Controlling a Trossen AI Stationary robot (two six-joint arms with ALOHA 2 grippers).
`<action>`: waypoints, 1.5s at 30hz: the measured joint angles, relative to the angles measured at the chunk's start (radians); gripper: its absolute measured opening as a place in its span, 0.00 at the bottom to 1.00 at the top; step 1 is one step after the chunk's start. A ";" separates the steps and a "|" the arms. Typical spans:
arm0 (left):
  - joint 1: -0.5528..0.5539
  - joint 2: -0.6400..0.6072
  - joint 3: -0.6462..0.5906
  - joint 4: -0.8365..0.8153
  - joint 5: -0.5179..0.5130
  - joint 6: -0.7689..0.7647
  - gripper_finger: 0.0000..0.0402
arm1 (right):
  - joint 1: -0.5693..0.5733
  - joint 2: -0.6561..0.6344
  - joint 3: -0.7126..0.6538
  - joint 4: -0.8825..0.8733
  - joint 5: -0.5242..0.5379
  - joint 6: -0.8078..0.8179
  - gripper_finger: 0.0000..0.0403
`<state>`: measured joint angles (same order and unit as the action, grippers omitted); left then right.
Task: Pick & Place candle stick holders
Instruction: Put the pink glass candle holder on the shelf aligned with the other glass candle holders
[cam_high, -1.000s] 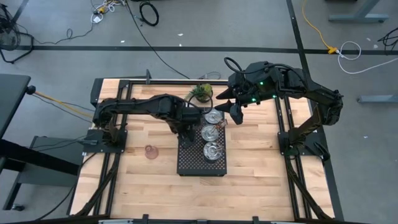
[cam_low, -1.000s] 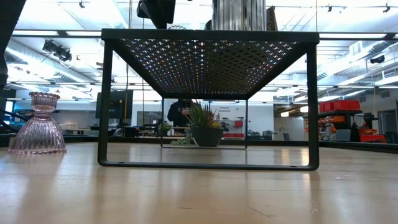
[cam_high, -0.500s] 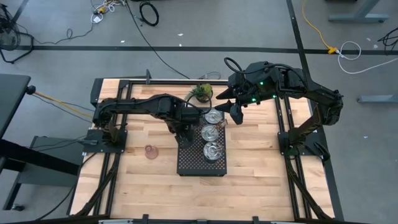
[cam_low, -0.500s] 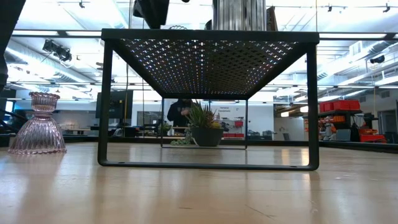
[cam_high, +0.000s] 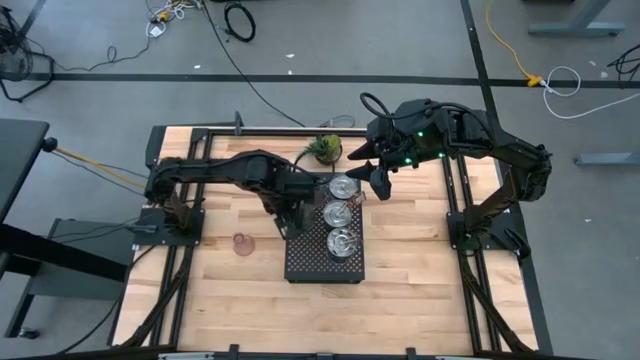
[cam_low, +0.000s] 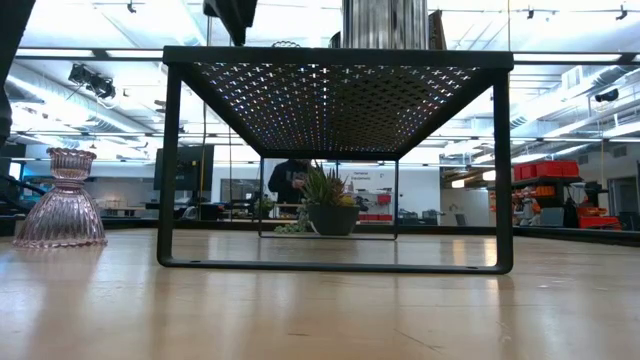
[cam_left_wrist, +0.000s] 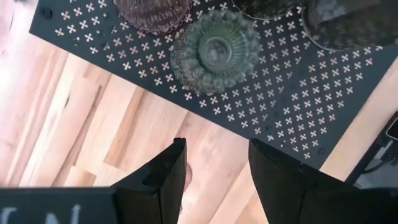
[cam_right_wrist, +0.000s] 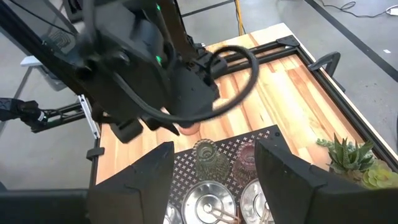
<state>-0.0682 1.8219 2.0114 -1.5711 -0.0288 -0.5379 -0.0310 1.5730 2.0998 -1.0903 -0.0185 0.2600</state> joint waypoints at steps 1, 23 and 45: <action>-0.005 -0.010 -0.007 0.002 -0.002 -0.001 0.44 | 0.000 0.000 0.000 -0.003 0.000 0.000 0.55; -0.043 -0.377 -0.641 0.084 0.053 -0.292 0.44 | 0.000 0.000 0.000 0.003 -0.024 0.019 0.55; -0.083 -0.399 -0.939 0.299 0.167 -0.368 0.44 | 0.000 0.000 0.000 0.015 -0.023 0.019 0.55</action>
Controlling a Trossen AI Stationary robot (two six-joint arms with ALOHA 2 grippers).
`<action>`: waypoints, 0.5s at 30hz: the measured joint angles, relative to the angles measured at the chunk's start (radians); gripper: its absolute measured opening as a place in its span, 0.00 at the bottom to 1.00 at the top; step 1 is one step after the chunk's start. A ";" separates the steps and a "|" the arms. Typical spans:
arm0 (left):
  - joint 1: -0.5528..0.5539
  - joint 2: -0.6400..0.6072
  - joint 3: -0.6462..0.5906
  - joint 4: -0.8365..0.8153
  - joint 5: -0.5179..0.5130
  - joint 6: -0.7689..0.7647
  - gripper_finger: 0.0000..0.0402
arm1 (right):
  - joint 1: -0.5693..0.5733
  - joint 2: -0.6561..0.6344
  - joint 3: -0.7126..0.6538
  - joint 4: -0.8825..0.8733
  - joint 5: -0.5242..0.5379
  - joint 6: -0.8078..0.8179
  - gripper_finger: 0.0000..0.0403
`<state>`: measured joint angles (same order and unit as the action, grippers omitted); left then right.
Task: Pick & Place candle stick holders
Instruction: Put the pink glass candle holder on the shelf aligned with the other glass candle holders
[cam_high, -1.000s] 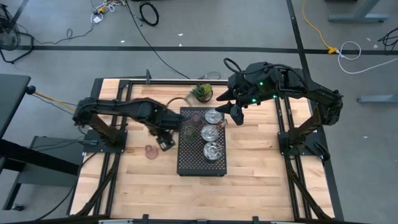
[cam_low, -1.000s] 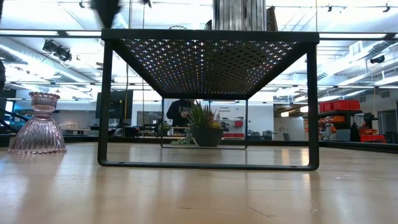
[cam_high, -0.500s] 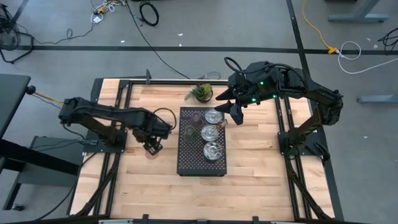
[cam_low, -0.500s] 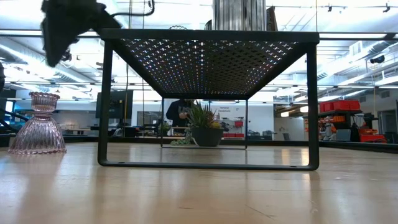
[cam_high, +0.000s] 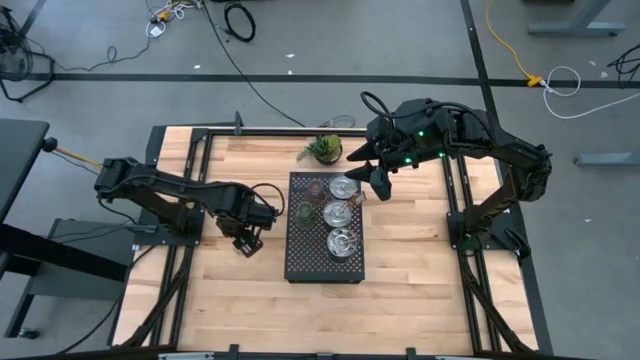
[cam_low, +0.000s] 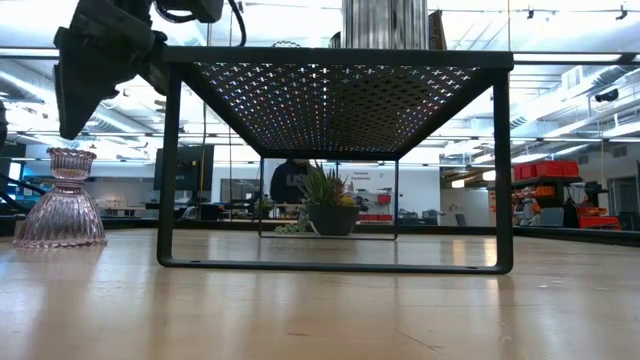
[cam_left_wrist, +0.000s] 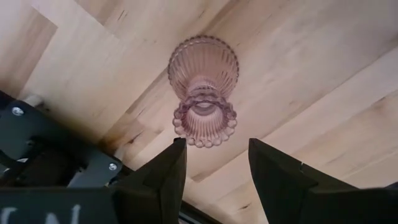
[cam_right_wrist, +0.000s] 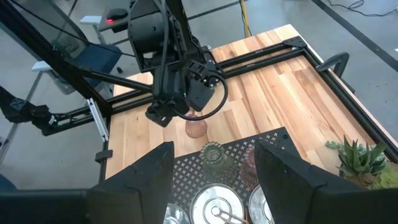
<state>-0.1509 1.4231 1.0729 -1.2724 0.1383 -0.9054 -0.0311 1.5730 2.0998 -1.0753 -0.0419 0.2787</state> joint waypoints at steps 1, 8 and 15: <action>0.000 0.000 0.000 0.000 -0.003 0.000 0.44 | 0.000 0.000 0.000 0.000 0.000 0.000 0.55; 0.000 0.000 0.000 0.000 -0.019 0.009 0.44 | 0.000 0.000 0.000 0.001 0.000 0.000 0.55; 0.000 0.000 0.000 0.002 -0.031 0.011 0.46 | 0.000 0.000 0.000 0.001 0.000 -0.003 0.55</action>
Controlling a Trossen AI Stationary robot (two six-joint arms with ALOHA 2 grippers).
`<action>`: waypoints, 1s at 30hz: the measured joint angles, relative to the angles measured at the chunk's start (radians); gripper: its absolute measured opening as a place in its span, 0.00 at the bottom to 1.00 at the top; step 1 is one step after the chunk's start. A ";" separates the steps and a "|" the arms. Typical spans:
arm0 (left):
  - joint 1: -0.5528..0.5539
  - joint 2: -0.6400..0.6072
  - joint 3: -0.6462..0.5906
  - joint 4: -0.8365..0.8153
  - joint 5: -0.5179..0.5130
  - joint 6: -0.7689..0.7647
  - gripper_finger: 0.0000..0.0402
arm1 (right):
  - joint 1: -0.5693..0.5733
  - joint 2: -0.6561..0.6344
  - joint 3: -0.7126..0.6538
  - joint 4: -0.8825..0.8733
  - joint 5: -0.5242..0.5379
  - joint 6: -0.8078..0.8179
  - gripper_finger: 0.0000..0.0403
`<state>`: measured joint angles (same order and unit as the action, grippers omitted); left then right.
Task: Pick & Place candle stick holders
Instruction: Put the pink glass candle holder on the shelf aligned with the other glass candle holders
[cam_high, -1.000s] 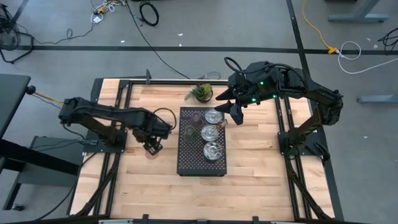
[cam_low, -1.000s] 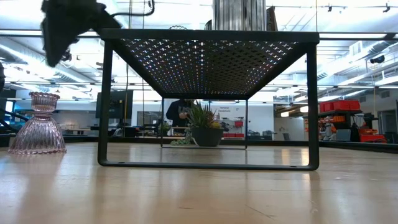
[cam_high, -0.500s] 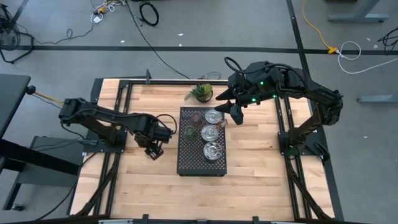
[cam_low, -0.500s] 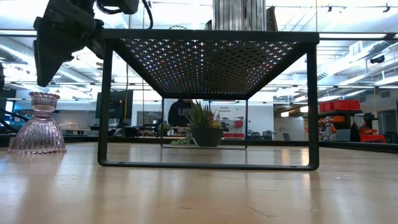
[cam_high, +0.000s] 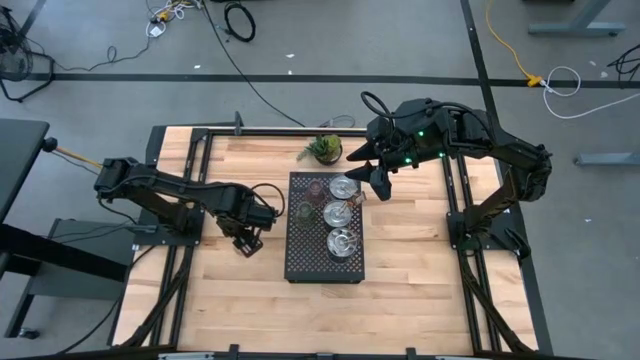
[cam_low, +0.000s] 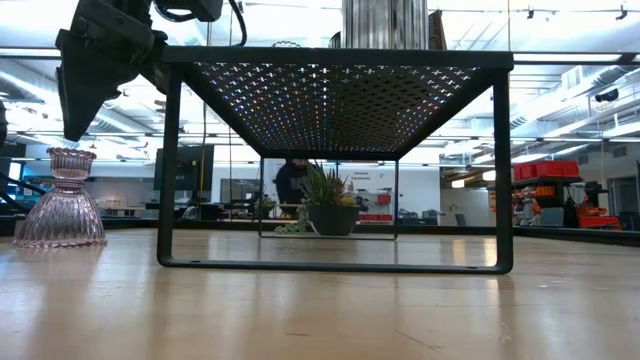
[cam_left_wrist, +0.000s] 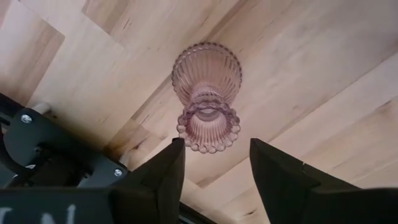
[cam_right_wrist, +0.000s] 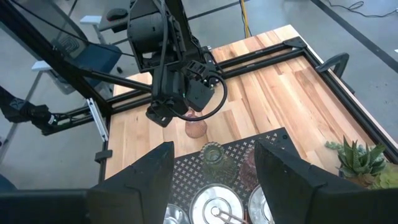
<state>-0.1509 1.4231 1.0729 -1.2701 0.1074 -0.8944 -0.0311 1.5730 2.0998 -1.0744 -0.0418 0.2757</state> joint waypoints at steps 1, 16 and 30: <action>0.000 0.000 0.000 0.000 0.000 0.000 0.47 | 0.000 0.000 0.000 0.000 0.000 -0.001 0.55; -0.010 0.001 0.000 0.015 -0.049 -0.043 0.66 | 0.000 0.000 0.000 0.000 0.000 -0.005 0.55; -0.039 0.005 0.000 0.025 -0.065 -0.071 0.65 | 0.000 0.000 0.000 0.000 0.000 -0.005 0.55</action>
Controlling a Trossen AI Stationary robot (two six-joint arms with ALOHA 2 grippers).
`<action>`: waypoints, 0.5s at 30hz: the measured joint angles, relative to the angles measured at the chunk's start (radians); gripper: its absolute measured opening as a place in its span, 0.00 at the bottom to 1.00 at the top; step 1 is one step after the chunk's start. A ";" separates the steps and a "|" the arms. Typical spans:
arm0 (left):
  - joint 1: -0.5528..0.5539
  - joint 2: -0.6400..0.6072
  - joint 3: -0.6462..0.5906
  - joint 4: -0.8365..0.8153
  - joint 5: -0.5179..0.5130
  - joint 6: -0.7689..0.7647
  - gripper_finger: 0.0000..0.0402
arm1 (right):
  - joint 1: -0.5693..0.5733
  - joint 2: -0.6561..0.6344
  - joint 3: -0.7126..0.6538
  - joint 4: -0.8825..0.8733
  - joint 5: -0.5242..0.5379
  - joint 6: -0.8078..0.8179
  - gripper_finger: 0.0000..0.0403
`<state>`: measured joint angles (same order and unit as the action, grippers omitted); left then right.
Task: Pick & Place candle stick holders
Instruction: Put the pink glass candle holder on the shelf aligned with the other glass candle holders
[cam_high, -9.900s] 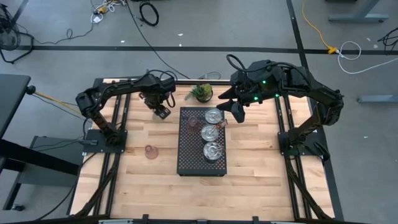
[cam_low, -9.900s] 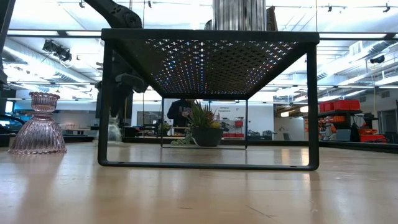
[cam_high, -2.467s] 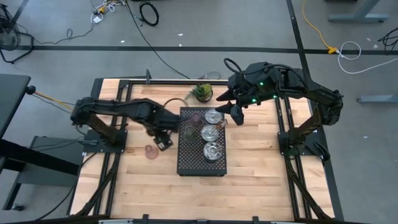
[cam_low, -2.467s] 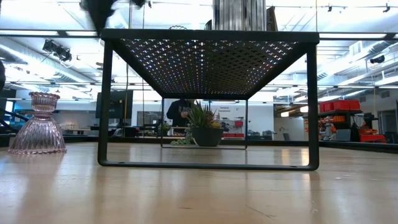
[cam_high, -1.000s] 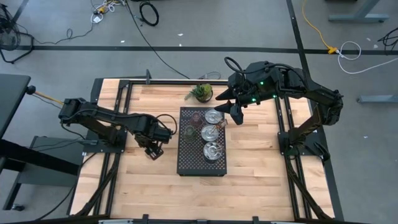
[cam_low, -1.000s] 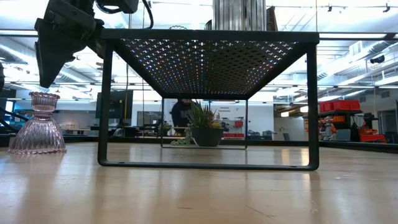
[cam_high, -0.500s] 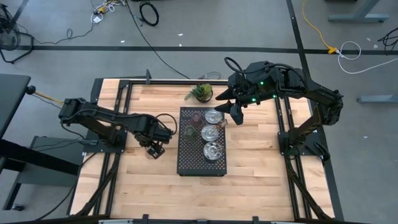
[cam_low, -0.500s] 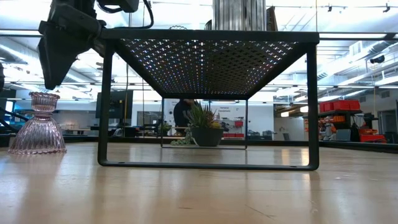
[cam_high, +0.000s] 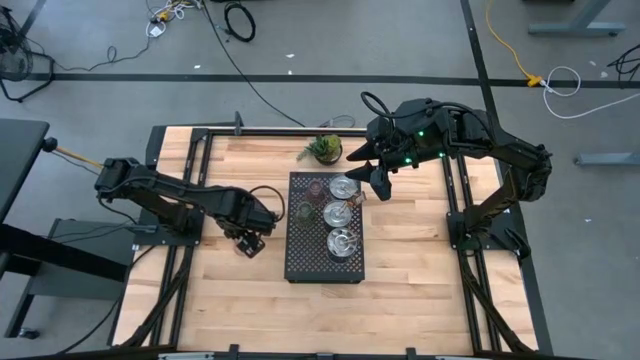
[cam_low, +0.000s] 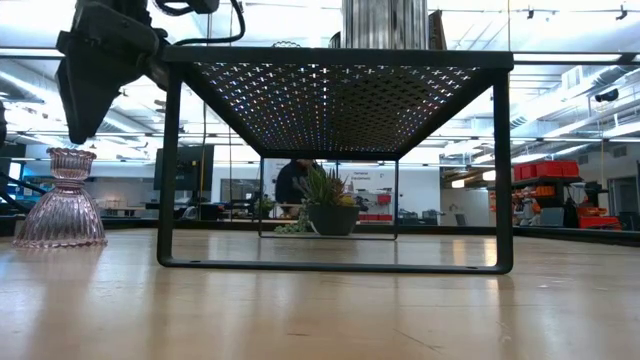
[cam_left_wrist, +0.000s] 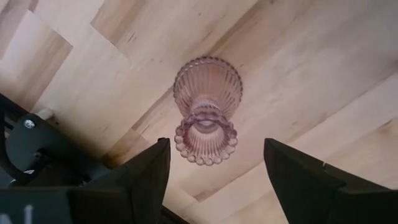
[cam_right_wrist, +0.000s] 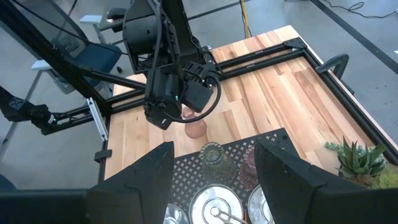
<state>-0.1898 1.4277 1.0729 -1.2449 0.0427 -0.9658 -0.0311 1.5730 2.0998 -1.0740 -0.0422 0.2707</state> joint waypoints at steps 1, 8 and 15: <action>0.000 0.000 0.000 0.000 0.002 -0.002 0.65 | 0.000 0.000 0.000 0.000 0.000 0.000 0.55; 0.000 0.000 0.000 0.003 -0.008 -0.025 0.65 | 0.000 0.000 0.000 0.000 0.000 0.000 0.55; -0.004 0.011 -0.073 0.036 0.032 -0.047 0.65 | 0.000 0.000 0.000 0.001 0.000 0.000 0.55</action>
<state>-0.1940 1.4388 0.9995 -1.2085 0.0750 -1.0129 -0.0309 1.5730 2.0998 -1.0733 -0.0422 0.2707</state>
